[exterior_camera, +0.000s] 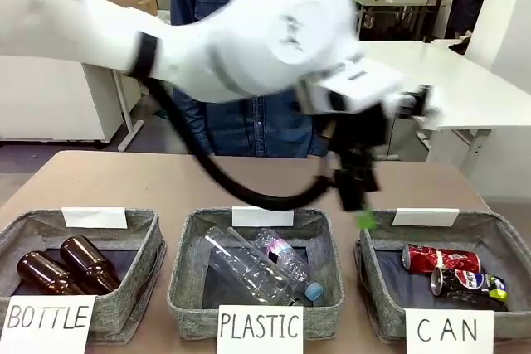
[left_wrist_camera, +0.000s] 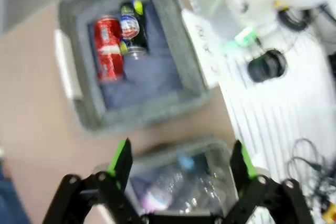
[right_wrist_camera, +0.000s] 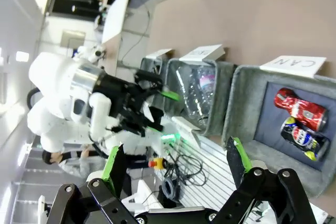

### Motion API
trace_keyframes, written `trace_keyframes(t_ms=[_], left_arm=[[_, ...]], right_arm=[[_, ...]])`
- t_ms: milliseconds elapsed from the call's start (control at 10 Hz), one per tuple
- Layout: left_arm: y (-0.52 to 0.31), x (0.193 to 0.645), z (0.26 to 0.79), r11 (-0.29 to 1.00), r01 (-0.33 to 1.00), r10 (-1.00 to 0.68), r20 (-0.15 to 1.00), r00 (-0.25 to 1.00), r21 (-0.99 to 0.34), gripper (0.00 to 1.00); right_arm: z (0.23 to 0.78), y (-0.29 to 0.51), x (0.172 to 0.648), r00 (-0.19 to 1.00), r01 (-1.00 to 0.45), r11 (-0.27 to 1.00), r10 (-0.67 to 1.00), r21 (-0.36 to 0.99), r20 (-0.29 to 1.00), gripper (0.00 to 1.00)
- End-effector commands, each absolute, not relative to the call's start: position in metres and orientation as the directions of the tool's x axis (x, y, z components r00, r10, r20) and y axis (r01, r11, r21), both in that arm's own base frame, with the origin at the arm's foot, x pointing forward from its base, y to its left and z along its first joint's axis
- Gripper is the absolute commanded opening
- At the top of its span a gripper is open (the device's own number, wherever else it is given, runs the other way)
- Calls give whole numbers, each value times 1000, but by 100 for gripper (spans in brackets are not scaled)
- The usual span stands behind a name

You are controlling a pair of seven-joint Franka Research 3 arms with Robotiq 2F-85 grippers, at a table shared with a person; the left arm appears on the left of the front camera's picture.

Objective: Sort the can waste into the basket.
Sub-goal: Pick up the can waste from the table and place it in the right Fabric basket.

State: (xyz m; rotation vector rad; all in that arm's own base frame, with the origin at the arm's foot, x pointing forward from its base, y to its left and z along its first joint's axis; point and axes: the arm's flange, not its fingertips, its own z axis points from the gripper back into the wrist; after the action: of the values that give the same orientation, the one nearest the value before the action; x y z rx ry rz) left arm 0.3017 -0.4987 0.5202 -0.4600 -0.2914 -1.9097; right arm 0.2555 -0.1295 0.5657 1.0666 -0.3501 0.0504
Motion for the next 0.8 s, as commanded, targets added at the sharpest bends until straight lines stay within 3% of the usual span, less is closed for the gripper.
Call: trace_keyframes(t_ms=[0,200,300,400,500,700], left_arm=[[-376,302,541,-201,978,-898,408,-165,-47,96],[-273,322,552,133,961,-887,404,224,-241,96],[-216,332,558,379,823,-752,376,541,-424,96],[-164,338,560,515,679,-574,377,727,-523,96],[-117,342,561,532,542,-398,373,838,-650,96],[-27,346,540,264,441,-113,427,897,-858,96]], right_arm=[[561,-102,303,955,-241,460,-42,854,293,100],[549,-46,350,960,-273,428,58,862,275,100],[540,-9,375,956,-293,394,123,872,266,100],[534,24,394,951,-308,352,127,884,281,100],[531,55,408,949,-314,322,74,893,307,100],[527,94,426,941,-283,262,-110,923,320,100]])
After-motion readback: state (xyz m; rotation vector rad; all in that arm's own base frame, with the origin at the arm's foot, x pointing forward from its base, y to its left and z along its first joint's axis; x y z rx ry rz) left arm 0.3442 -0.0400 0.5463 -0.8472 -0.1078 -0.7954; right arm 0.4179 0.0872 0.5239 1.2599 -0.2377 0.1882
